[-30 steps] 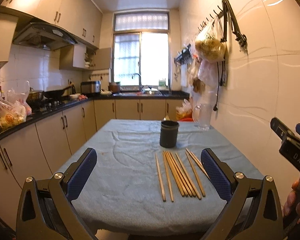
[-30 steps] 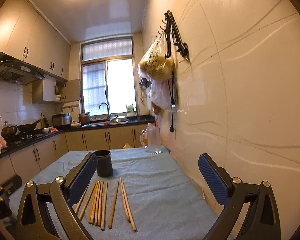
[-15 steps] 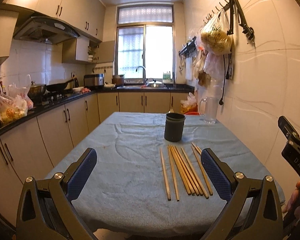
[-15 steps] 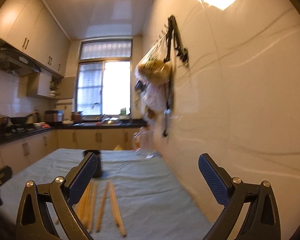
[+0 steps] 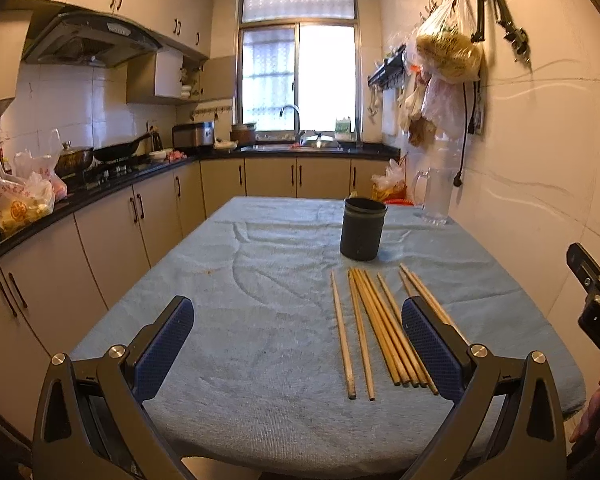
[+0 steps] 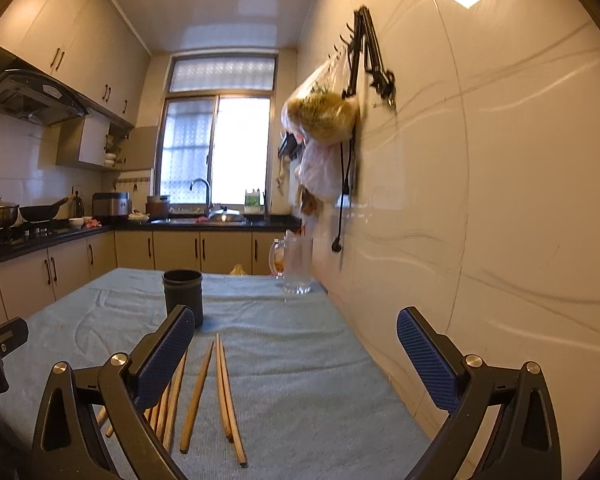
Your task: Organize utensils
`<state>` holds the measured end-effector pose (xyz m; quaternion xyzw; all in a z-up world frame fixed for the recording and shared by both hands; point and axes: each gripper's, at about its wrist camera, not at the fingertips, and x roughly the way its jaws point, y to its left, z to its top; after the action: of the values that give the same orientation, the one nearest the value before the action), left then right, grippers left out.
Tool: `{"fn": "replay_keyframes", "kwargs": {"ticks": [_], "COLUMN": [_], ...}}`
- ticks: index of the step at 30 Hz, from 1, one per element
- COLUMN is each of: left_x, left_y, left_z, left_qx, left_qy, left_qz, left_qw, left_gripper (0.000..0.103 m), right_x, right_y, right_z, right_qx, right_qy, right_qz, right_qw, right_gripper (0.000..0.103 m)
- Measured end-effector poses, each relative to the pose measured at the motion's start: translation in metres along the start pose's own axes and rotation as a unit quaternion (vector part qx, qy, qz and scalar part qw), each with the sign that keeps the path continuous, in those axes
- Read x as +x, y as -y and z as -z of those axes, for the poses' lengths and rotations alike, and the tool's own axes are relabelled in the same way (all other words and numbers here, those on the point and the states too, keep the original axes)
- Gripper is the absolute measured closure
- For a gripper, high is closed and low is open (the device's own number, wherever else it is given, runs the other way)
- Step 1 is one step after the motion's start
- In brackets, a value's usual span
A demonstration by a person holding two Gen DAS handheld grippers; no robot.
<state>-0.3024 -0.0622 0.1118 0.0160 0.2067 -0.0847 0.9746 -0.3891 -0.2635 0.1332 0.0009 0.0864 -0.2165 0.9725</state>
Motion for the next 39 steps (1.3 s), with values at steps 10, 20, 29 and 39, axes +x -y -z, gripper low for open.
{"fn": "replay_keyframes", "kwargs": {"ticks": [10, 20, 29, 39], "left_x": [0.052, 0.112, 0.195, 0.266], "left_y": [-0.012, -0.030, -0.039, 0.016], "left_z": [-0.001, -0.017, -0.032, -0.014], "left_qx": [-0.007, 0.005, -0.035, 0.018], "left_qy": [-0.061, -0.110, -0.224, -0.302], "left_qz": [-0.027, -0.047, 0.030, 0.082], "left_qw": [0.9978, 0.9928, 0.9735, 0.9496], "left_gripper": [0.000, 0.000, 0.008, 0.056], "right_x": [0.047, 0.115, 0.198, 0.259], "right_y": [-0.005, -0.009, -0.002, -0.040], "right_z": [0.010, 0.017, 0.032, 0.052], "right_qx": [-0.008, -0.032, 0.027, -0.018], "right_qy": [-0.070, -0.151, -0.272, -0.351], "right_qz": [-0.029, -0.048, -0.108, -0.171], "right_qw": [0.997, 0.987, 0.956, 0.920], "right_gripper": [0.000, 0.000, 0.001, 0.035]}}
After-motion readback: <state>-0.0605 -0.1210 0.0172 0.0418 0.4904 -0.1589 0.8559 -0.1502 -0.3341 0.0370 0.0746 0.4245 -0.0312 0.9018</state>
